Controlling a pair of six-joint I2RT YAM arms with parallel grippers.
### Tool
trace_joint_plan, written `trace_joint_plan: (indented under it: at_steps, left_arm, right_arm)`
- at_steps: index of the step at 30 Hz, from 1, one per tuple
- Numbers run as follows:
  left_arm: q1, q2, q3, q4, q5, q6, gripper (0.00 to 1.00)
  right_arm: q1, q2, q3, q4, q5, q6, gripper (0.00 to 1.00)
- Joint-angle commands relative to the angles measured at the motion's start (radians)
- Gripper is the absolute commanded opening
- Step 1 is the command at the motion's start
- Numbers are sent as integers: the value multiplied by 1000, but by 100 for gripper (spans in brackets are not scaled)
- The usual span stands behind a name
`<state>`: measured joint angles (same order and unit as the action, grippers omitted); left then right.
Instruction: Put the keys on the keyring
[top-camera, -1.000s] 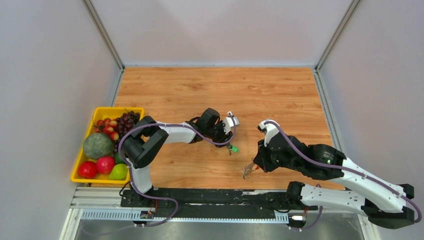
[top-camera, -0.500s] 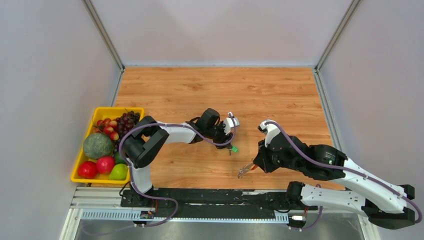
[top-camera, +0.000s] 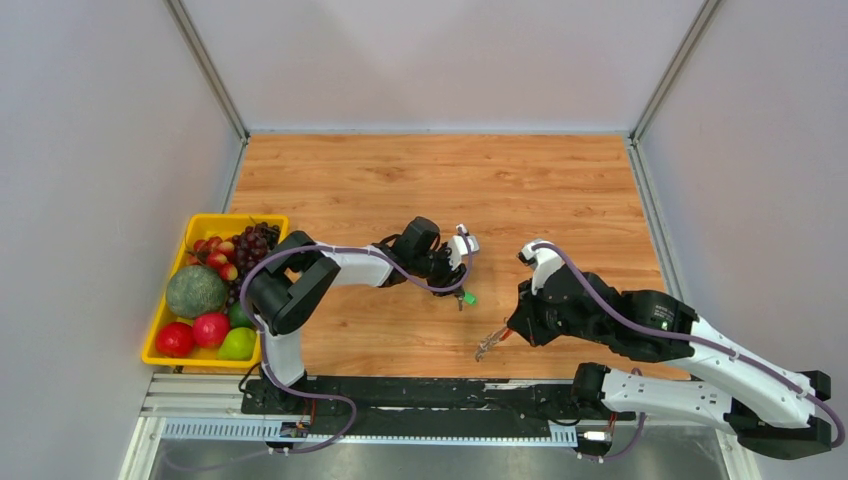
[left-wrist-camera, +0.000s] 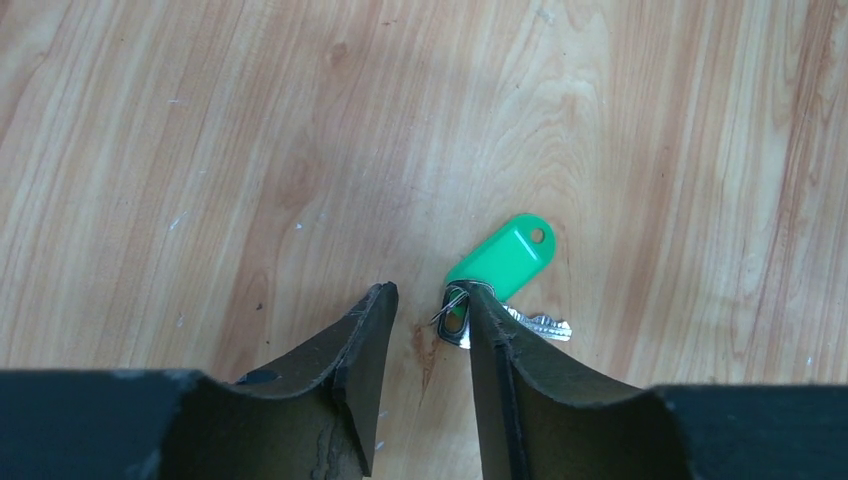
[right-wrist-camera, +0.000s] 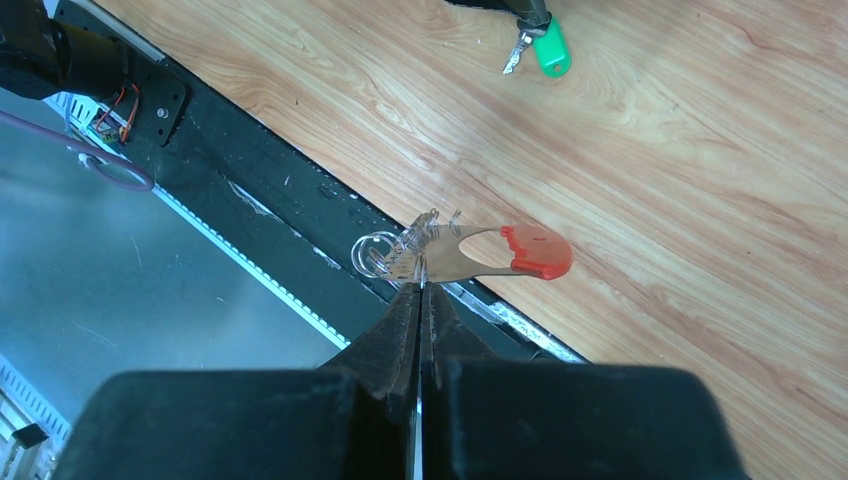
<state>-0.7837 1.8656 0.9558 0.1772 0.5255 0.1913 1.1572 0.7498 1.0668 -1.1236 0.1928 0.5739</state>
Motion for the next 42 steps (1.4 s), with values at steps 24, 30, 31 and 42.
trace_joint_plan:
  at_steps: [24,30,31,42]
  left_arm:
    - [-6,-252,-164,110,27,-100,0]
    - [-8,-399,-219,155,59,-190,0]
    - [-9,-413,-227,166,71,-220,0]
    - [-39,-455,-197,-50,-242,-266,0]
  right_arm:
    - [5,16,6,111,-25,-44,0]
    - [5,42,5,139,-36,-61,0]
    - [4,44,3,144,-37,-64,0]
    - [5,69,-4,171,-33,-69,0]
